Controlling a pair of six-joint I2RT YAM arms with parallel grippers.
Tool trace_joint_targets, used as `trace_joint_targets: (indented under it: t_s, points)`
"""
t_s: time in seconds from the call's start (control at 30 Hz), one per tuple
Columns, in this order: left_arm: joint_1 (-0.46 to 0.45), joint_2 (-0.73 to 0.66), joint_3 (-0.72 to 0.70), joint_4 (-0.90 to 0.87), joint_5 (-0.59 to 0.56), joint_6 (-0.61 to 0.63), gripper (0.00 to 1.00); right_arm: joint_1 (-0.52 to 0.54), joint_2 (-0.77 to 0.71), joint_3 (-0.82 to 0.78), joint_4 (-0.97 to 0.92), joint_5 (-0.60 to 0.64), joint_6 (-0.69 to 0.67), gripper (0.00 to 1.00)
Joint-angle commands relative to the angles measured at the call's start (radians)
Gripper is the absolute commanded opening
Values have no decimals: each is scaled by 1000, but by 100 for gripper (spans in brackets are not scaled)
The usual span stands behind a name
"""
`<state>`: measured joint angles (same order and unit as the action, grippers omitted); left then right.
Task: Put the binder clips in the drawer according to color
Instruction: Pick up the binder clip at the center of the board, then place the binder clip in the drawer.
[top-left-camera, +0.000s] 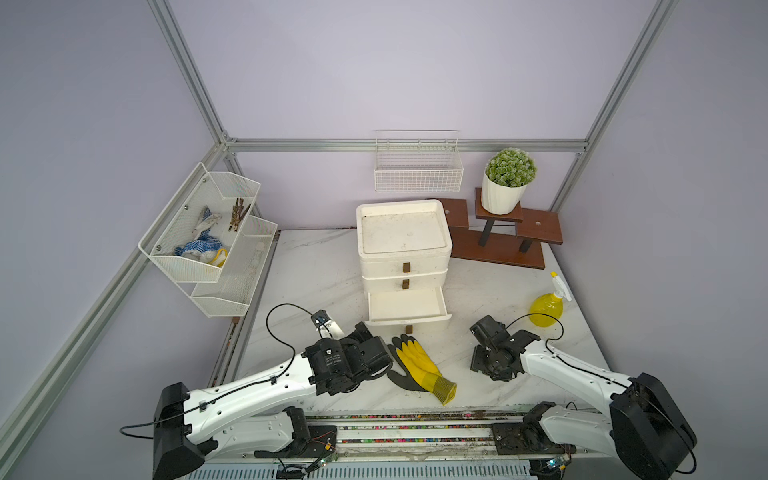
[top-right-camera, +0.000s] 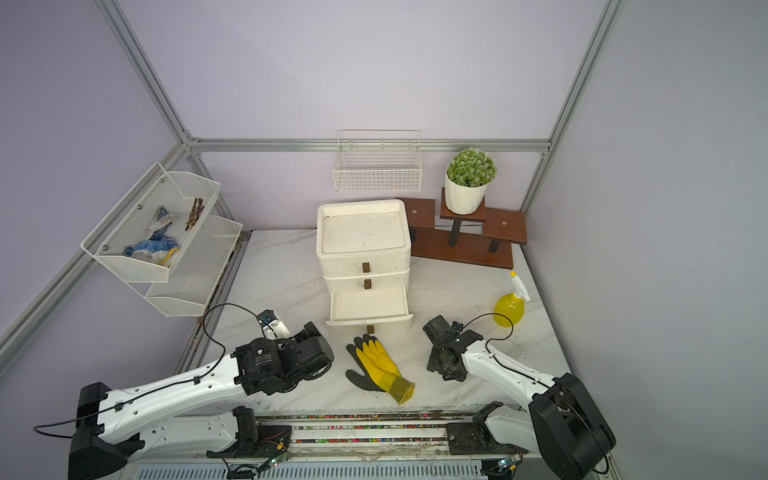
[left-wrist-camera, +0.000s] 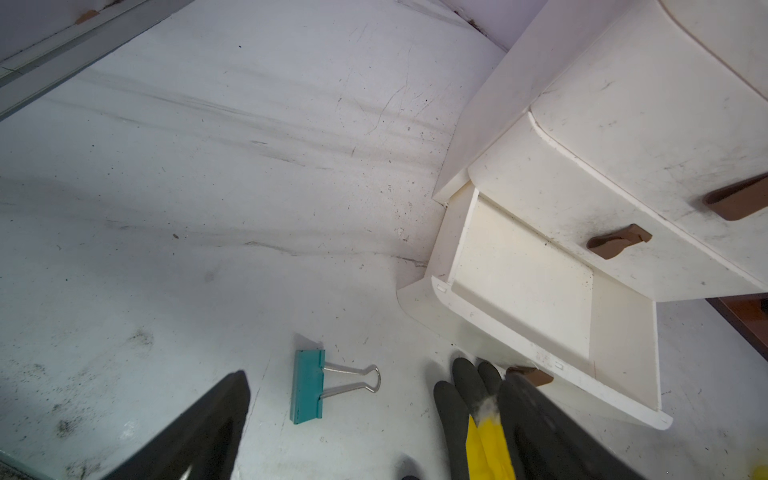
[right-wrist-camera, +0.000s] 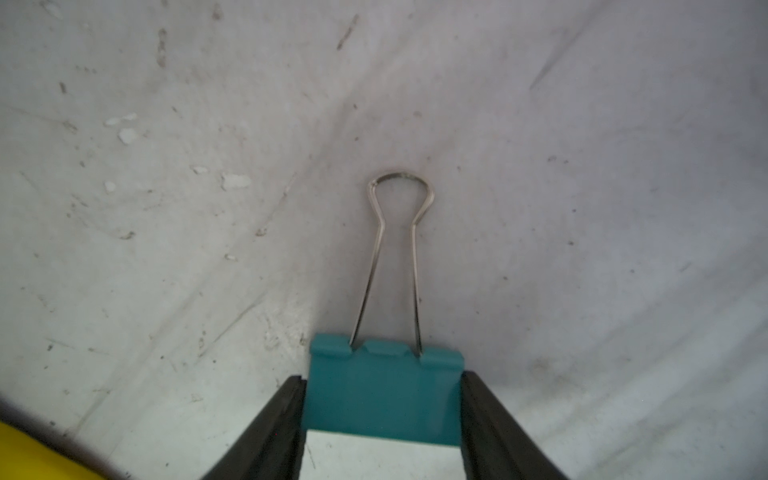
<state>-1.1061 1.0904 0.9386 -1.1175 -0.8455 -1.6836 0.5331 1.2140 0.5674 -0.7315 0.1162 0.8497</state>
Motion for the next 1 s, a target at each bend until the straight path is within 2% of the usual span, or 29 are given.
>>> trace_joint_targets:
  t_s: [0.0,0.03,0.23,0.3,0.47,0.67,0.8,0.97]
  points:
    - [9,-3,45,-13,-43,14,97,6,28,-6,-2,30,14,59]
    - [9,-3,46,-14,-43,15,97,6,31,-3,1,29,14,58]
    - [24,-10,40,-13,-31,37,97,12,-12,18,-6,40,10,29]
    - [51,-16,35,-2,-7,69,98,27,-46,73,-34,68,7,24]
    - [158,-82,-27,73,80,179,98,81,-43,318,-51,116,-31,19]
    - [245,-124,-67,70,148,232,98,168,220,631,21,117,-70,19]
    - [250,-127,-100,70,183,228,98,184,381,744,61,119,-99,19]
    - [249,-120,-139,94,230,233,98,186,499,770,74,112,-149,19]
